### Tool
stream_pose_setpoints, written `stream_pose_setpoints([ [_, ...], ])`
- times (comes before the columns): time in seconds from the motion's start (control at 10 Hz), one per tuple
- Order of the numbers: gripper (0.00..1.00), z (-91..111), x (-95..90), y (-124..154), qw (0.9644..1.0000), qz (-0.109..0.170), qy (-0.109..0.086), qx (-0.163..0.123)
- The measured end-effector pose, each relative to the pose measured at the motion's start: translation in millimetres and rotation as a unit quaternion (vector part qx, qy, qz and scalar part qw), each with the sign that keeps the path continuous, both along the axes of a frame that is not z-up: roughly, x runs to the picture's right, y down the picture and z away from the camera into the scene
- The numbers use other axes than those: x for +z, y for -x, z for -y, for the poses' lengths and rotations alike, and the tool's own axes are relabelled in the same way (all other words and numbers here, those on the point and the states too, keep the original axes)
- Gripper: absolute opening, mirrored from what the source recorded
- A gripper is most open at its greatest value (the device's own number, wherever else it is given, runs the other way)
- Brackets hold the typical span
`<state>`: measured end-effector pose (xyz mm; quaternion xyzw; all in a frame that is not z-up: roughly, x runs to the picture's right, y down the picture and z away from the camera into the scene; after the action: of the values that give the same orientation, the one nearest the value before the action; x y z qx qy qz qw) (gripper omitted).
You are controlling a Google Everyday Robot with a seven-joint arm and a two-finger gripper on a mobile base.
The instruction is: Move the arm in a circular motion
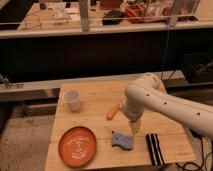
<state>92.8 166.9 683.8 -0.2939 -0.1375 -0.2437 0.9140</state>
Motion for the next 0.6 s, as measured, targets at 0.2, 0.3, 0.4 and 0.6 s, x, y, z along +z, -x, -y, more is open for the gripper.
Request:
stream_pose_setpoints([
  [0.2,0.80,-10,-7.5,37,0.9996,0.018,0.002,-0.023],
  [0.3,0.80,-13,-7.7,52,0.9991,0.027,0.005,-0.030],
  [0.4,0.80,-15,-5.3,72,0.9983,0.041,0.010,-0.040],
  [0.6,0.80,-12,3.8,105,0.9962,0.061,0.015,-0.060],
])
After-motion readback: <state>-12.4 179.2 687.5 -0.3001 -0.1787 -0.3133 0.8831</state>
